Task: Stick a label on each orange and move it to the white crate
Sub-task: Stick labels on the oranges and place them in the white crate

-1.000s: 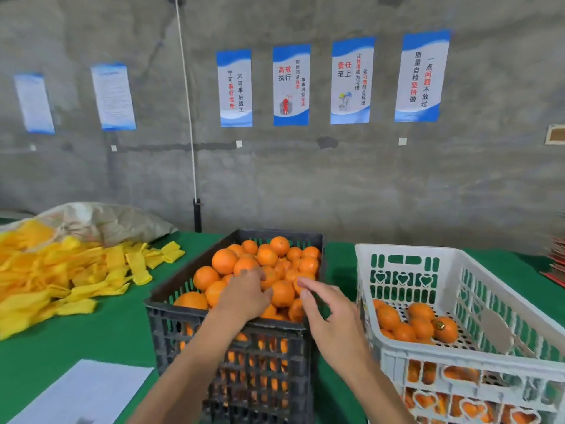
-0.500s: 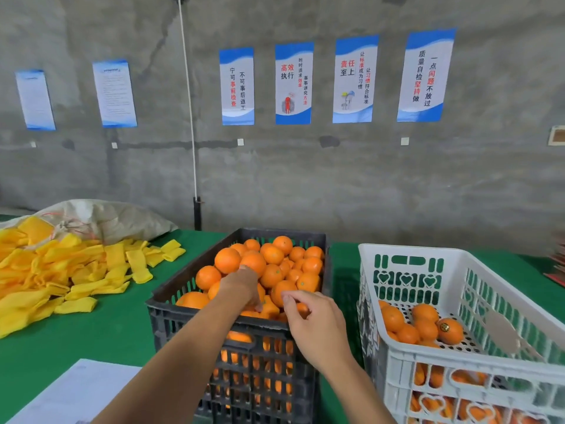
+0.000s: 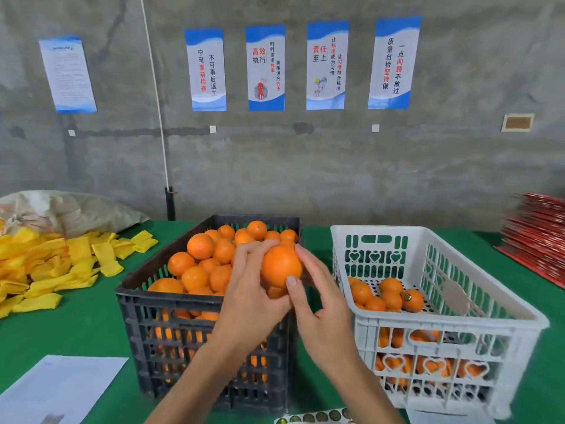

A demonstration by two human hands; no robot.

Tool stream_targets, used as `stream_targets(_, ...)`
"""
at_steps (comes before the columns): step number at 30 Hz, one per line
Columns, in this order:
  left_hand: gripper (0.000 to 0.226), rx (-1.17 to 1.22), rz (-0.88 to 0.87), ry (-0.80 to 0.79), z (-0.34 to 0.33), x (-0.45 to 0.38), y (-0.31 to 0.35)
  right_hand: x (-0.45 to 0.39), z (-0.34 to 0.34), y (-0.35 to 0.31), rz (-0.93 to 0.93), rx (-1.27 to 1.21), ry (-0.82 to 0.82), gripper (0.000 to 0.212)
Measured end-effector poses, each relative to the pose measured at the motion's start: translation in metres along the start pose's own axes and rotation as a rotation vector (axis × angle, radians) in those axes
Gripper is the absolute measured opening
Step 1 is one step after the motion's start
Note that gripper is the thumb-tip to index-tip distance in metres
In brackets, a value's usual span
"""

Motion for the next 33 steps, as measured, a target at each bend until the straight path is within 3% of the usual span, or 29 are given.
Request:
stream_targets(3,0.072,-0.053,-0.128,0.060,-0.024,0.031,0.016,0.031,0.031,0.007,0.051,-0.057,0.052,0.046)
stream_targets(5,0.073,-0.014,-0.102,0.001,-0.041,0.058,0.011,0.059,0.048,0.021,0.040,-0.015,0.042,0.046)
stream_targets(9,0.068,0.110,0.190,-0.255,-0.086,0.123,-0.025,0.117,0.072,0.072,-0.139,0.060,-0.040,0.044)
stream_targets(12,0.070,0.135,0.516,-0.364,-0.116,0.169,-0.056,0.155,0.082,0.117,-0.341,0.088,-0.129,0.027)
stream_targets(15,0.077,0.150,0.715,-0.357,-0.127,0.200,-0.078,0.178,0.086,0.150,-0.412,0.236,-0.302,0.021)
stream_targets(18,0.077,0.262,0.791,-0.289,-0.128,0.211,-0.089,0.191,0.079,0.163,-0.399,0.348,-0.534,0.040)
stream_targets(21,0.069,0.316,0.797,-0.272,-0.130,0.215,-0.092,0.196,0.076,0.168,-0.384,0.377,-0.613,0.049)
stream_targets(25,0.073,0.343,0.773,-0.285,-0.133,0.223,-0.093,0.195,0.074,0.170,-0.378,0.382,-0.591,0.041)
stream_targets(30,0.080,0.323,0.760,-0.284,-0.133,0.225,-0.094,0.192,0.071,0.177,-0.549,0.261,-0.397,0.006)
stream_targets(33,0.078,0.297,0.750,-0.270,-0.133,0.224,-0.094,0.190,0.069,0.178,-0.577,0.253,-0.343,0.010)
Point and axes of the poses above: each hand's wrist, its own x-axis away from the middle knuckle, its own z-axis out of the back of the hand, y = z × x, the point moved 4 cm from there along -x, towards the middle knuckle, and after that the axes turned 4 degrees about x, right-handed, at the moved point
